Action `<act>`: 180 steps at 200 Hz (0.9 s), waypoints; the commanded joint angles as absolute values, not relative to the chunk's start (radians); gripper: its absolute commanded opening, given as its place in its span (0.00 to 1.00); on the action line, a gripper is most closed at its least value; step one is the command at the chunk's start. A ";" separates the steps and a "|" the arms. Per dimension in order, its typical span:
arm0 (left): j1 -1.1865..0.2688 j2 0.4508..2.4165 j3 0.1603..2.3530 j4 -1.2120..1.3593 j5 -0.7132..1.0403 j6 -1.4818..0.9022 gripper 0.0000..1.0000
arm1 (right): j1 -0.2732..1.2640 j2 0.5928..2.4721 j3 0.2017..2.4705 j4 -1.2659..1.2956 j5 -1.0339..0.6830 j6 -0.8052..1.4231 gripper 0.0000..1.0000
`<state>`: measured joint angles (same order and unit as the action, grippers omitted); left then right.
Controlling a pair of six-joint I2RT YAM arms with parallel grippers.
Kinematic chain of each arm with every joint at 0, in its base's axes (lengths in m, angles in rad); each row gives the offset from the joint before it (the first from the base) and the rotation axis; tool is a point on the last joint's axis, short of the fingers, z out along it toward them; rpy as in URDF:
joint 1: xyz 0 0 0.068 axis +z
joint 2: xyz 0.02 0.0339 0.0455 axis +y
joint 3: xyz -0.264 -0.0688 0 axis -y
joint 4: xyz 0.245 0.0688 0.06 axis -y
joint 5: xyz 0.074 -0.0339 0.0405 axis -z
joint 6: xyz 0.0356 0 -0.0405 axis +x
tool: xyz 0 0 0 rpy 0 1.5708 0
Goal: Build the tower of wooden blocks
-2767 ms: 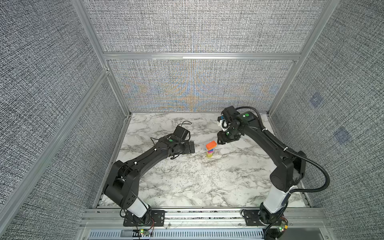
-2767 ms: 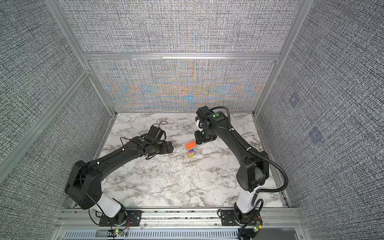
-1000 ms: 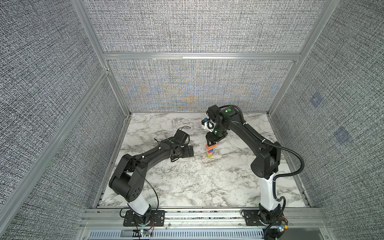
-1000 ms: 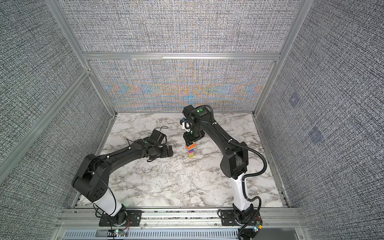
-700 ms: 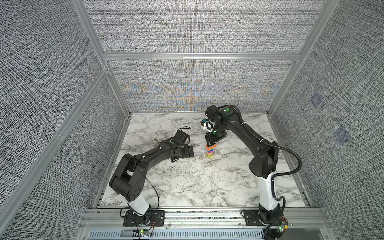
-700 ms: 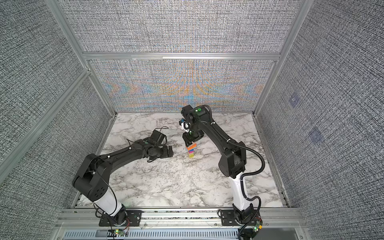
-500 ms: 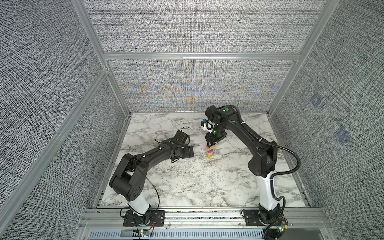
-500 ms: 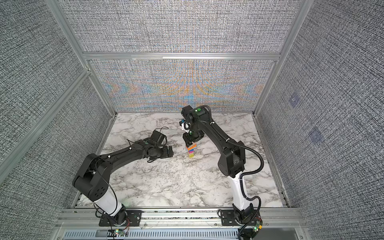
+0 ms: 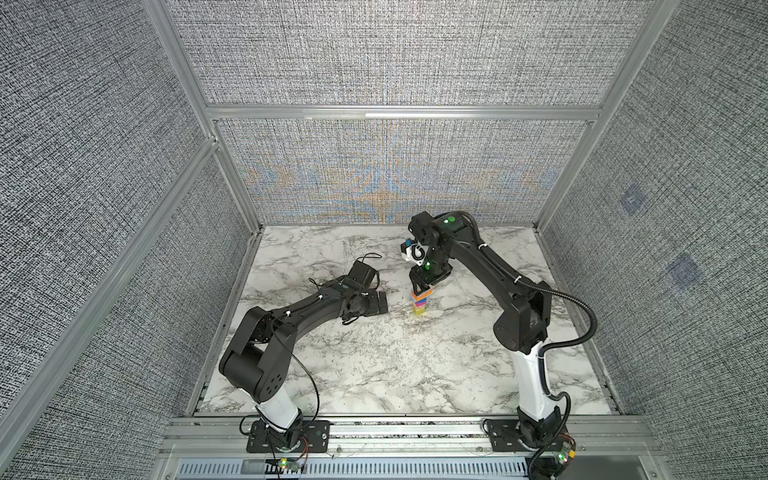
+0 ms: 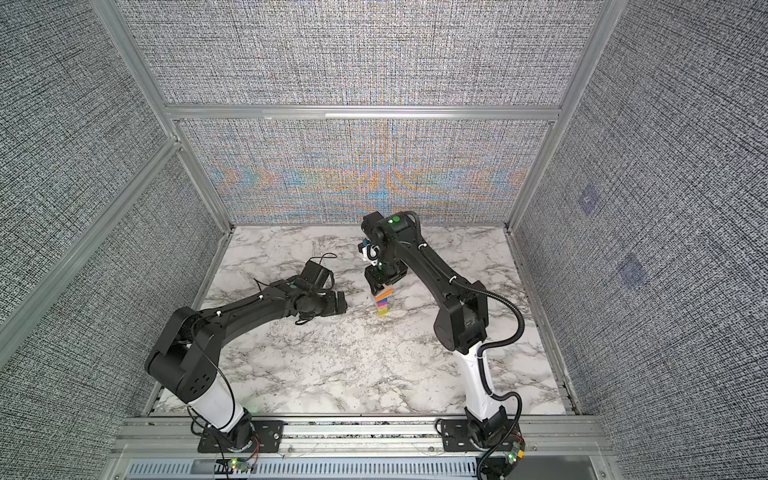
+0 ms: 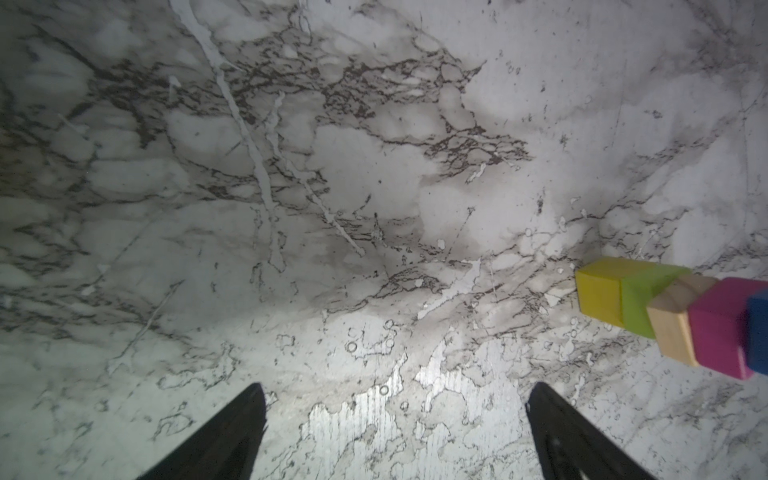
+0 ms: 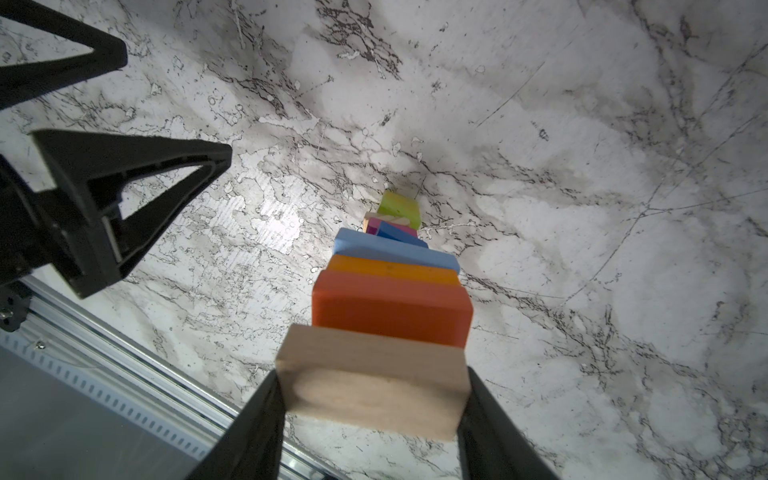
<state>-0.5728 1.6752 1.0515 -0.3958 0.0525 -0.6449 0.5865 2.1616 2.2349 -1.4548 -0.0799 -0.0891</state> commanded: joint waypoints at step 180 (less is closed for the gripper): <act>-0.571 1.674 1.035 -0.363 0.058 -0.646 0.99 | 0.586 2.171 2.253 -1.472 -0.080 -0.089 0.56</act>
